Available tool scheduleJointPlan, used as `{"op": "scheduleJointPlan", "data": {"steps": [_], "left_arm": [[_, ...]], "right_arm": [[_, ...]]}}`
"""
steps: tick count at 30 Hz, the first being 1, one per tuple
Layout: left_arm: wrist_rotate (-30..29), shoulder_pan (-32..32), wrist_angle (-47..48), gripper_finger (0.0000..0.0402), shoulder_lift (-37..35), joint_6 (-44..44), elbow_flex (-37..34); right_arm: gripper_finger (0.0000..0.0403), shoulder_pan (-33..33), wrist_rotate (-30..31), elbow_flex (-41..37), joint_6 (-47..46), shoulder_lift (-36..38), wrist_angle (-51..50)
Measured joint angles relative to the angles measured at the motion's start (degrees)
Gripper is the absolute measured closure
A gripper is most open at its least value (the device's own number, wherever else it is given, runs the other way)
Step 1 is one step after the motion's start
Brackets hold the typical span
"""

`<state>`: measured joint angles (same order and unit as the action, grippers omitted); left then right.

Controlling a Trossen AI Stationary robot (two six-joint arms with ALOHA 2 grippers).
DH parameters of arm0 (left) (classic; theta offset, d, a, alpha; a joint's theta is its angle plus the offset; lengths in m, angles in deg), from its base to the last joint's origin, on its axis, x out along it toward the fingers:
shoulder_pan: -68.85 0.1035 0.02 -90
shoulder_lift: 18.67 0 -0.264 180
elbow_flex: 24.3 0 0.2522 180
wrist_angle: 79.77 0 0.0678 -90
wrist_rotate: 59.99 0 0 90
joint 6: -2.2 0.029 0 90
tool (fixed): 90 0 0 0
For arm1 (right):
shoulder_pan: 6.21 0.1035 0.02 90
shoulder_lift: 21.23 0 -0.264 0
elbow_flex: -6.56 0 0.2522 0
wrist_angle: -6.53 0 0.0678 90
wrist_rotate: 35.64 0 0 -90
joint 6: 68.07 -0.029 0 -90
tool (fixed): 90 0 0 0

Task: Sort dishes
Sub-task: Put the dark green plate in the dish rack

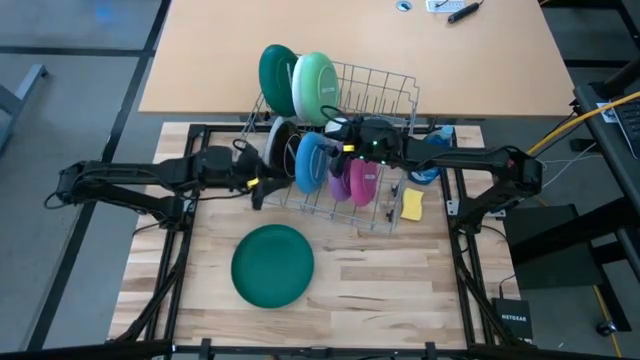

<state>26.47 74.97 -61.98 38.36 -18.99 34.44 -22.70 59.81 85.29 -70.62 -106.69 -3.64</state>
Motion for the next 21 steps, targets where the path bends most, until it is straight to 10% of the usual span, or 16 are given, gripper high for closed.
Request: {"op": "scheduleJointPlan", "data": {"steps": [10, 21], "left_arm": [[11.5, -15.0, 3.6, 0.023, 0.5, 0.2, 0.0], [9.4, -33.4, 5.9, 0.023, 9.2, -6.4, 0.0]], "right_arm": [[0.0217, 5.4, -24.1, 0.0, -0.1, 3.7, -10.0], [0.0217, 23.6, -18.0, 0.0, -0.1, 3.7, -12.8]]}}
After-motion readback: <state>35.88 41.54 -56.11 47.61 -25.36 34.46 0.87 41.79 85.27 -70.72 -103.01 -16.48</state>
